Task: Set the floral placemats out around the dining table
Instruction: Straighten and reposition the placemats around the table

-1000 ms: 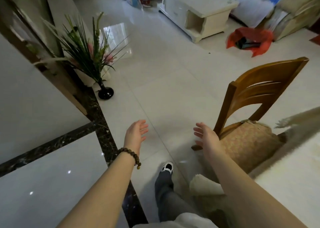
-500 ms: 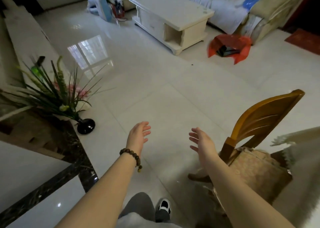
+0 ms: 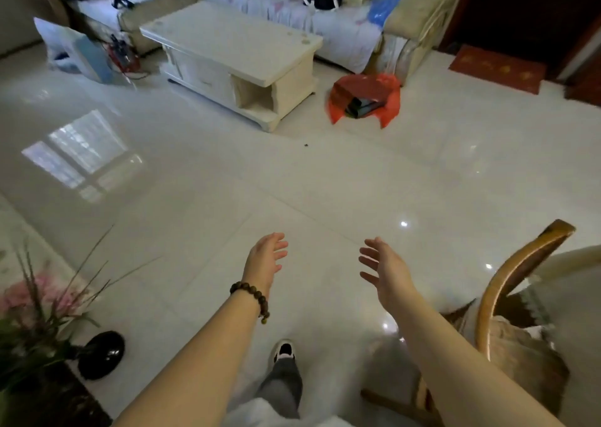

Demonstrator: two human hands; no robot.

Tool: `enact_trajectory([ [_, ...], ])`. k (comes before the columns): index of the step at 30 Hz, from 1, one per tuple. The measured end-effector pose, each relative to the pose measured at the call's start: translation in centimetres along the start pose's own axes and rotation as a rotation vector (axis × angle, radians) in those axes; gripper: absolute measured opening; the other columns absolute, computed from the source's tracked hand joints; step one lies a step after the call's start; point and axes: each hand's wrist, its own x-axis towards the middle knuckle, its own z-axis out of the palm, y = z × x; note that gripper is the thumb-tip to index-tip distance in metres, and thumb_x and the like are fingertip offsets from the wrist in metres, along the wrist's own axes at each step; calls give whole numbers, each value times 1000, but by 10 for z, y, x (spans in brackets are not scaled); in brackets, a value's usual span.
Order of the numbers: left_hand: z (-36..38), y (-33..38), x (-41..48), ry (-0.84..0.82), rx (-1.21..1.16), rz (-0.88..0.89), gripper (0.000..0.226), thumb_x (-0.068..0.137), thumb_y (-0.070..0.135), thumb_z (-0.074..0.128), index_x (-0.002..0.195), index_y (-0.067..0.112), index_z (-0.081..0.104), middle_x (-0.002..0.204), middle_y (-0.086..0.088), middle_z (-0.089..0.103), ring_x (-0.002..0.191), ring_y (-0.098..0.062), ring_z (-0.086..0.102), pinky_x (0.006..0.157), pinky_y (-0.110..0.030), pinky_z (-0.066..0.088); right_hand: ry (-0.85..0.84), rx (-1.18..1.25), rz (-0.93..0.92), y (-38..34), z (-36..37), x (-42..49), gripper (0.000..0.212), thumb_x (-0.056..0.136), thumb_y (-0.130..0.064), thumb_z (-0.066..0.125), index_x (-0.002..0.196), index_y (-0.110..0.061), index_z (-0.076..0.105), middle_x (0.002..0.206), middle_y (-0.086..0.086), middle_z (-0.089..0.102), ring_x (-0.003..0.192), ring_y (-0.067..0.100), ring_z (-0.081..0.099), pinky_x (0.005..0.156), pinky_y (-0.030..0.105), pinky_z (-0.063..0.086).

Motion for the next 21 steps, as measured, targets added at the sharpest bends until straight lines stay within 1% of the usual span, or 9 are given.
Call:
enact_trajectory([
  [4, 24, 52, 62, -90, 72, 15, 30, 95, 31, 46, 115, 15, 61, 115, -4, 63, 108, -18, 58, 90, -35, 43, 88, 93, -22, -40, 18, 42, 31, 97, -35, 44, 111, -14, 61, 113, 8, 62, 105, 24, 60, 84, 41, 47],
  [9, 76, 87, 118, -223, 147, 9, 27, 95, 33, 46, 110, 19, 62, 112, 1, 64, 106, -14, 59, 94, -36, 45, 206, 148, -25, -68, 8, 84, 26, 97, -37, 43, 103, -21, 63, 111, 5, 63, 102, 21, 61, 84, 40, 49],
  [13, 129, 98, 161, -295, 189, -21, 28, 95, 31, 45, 113, 17, 62, 113, -1, 64, 106, -14, 59, 94, -37, 45, 320, 215, 3, -87, -20, 125, 28, 98, -36, 42, 105, -18, 62, 112, 7, 63, 102, 24, 61, 84, 41, 49],
  [17, 193, 110, 208, -358, 217, -48, 26, 96, 31, 44, 110, 18, 62, 115, -4, 63, 108, -18, 58, 93, -37, 44, 417, 259, 21, -105, -58, 173, 28, 98, -37, 41, 105, -18, 61, 114, 8, 63, 104, 25, 61, 90, 45, 49],
  [21, 274, 131, 255, -414, 262, -43, 26, 96, 33, 45, 109, 18, 63, 115, -3, 64, 109, -19, 59, 96, -40, 45, 485, 298, 20, -139, -107, 230, 33, 99, -39, 40, 112, -16, 59, 115, 8, 62, 104, 25, 61, 89, 44, 50],
])
